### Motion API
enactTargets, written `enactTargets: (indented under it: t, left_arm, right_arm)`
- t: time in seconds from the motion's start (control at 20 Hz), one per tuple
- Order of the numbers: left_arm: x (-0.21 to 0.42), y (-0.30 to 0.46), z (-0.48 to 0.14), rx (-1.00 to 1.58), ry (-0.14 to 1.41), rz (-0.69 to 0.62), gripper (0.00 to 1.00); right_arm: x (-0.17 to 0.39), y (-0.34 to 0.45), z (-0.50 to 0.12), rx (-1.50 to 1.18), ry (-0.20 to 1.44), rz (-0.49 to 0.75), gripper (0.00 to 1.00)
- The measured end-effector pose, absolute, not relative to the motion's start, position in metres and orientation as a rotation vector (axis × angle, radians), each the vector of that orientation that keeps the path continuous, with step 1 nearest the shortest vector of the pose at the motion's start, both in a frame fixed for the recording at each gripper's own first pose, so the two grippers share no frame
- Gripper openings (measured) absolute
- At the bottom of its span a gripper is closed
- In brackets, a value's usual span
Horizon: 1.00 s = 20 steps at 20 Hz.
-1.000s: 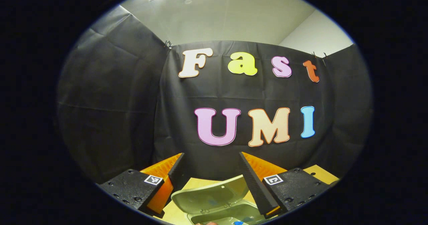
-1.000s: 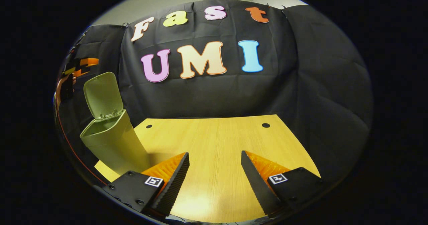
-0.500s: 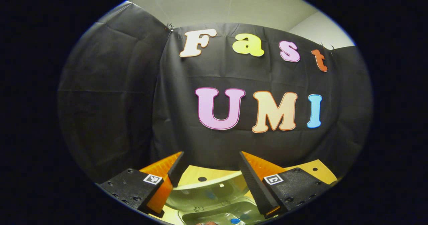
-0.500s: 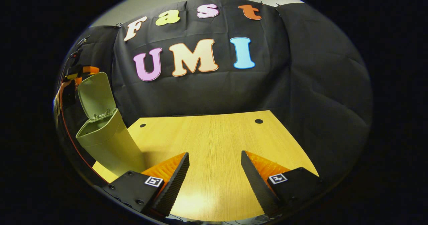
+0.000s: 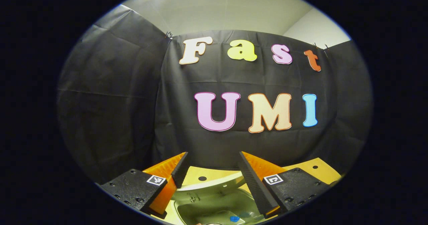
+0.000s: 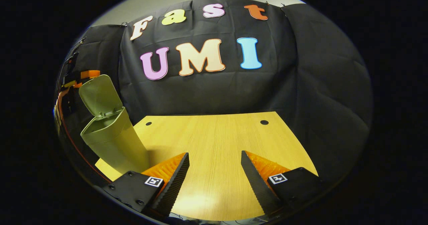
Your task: Press the lid of the desktop garbage bin to open it, pick up the crumpled paper on the desktop and throw it into the bin, then pick up the pop can on the desktop and drop it into the bin, and finally close the garbage bin lid.
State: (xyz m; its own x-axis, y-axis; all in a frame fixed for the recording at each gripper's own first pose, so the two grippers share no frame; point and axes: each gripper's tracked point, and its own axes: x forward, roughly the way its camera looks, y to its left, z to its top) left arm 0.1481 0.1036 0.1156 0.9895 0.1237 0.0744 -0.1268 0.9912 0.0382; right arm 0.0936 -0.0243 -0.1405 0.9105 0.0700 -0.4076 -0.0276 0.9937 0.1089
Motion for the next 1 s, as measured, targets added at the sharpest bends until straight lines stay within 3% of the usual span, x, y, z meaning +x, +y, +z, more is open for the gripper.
enactTargets:
  t: [0.6, 0.65, 0.7, 1.0]
  left_arm:
    - [0.092, 0.063, 0.019, 0.021, -0.059, 0.218, 0.92]
    - [0.091, 0.063, 0.009, 0.007, -0.044, 0.229, 0.93]
    - [0.090, 0.063, -0.003, -0.005, -0.025, 0.238, 0.92]
    - [0.087, 0.065, -0.034, -0.012, -0.002, 0.292, 0.92]
  right_arm:
    - [0.094, -0.030, -0.135, 0.099, 0.430, 0.135, 0.98]
    - [0.095, -0.033, -0.137, 0.089, 0.439, 0.141, 0.94]
    - [0.095, -0.033, -0.140, 0.081, 0.446, 0.149, 0.98]
    - [0.100, -0.025, -0.153, 0.053, 0.486, 0.243, 0.98]
